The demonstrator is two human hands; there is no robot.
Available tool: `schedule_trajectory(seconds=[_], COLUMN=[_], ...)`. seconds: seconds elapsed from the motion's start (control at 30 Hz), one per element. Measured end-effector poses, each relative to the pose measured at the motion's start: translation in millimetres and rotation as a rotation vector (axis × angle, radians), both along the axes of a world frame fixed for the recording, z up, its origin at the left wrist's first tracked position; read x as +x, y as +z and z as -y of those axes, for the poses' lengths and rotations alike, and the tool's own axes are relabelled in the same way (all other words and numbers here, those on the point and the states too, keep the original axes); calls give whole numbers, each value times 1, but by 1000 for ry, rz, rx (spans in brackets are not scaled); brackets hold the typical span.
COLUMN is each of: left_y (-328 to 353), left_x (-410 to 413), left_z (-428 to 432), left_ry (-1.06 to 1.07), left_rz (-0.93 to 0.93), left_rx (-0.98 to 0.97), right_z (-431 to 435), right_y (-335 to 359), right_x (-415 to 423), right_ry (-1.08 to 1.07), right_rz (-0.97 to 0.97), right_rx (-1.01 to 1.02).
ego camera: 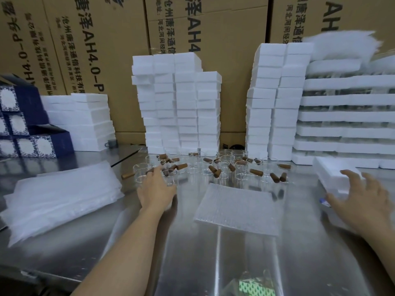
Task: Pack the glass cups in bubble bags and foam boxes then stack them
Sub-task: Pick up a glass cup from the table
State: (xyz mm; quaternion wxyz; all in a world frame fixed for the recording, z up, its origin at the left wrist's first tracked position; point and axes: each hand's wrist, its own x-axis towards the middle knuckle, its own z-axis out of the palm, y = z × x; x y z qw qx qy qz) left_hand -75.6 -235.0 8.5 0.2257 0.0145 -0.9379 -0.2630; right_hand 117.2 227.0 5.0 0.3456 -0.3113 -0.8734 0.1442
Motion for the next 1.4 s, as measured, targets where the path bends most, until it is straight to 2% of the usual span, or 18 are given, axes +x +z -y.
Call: schedule_trajectory(seconds=[0.13, 0.33, 0.47, 0.57, 0.63, 0.7, 0.8, 0.87, 1.1, 1.2, 1.3, 1.4], left_y=[-2, 2, 15, 21, 21, 19, 16, 16, 19, 21, 25, 27], left_x=[-3, 4, 18, 41, 56, 69, 84, 90, 91, 94, 93, 93], left_z=[-6, -14, -33, -61, -77, -91, -105, -108, -103, -106, -109, -109], left_ry=[1, -16, -241, -497, -651, -799, -928, -982, -1089, -1056, -964, -955], left_rz=[97, -52, -245, -283, -249, -236, -312, -326, -299, -357, -445, -456], left_rx=[2, 47, 239, 291, 208, 45, -146, -169, -183, -83, 94, 125], right_z=[5, 11, 26, 48, 69, 93, 124, 133, 121, 116, 119, 126], right_y=[4, 7, 15, 20, 22, 24, 25, 27, 32, 35, 35, 31], right_x=[2, 3, -4, -11, -14, -15, -18, -19, -12, -11, -10, -11], right_ry=[3, -6, 26, 204, 377, 529, 619, 625, 595, 584, 579, 619], right_rz=[0, -24, -124, -186, -186, -181, -169, -170, -254, -355, -442, -497], right_rx=[-7, 10, 118, 234, 285, 378, 662, 758, 901, 879, 669, 491])
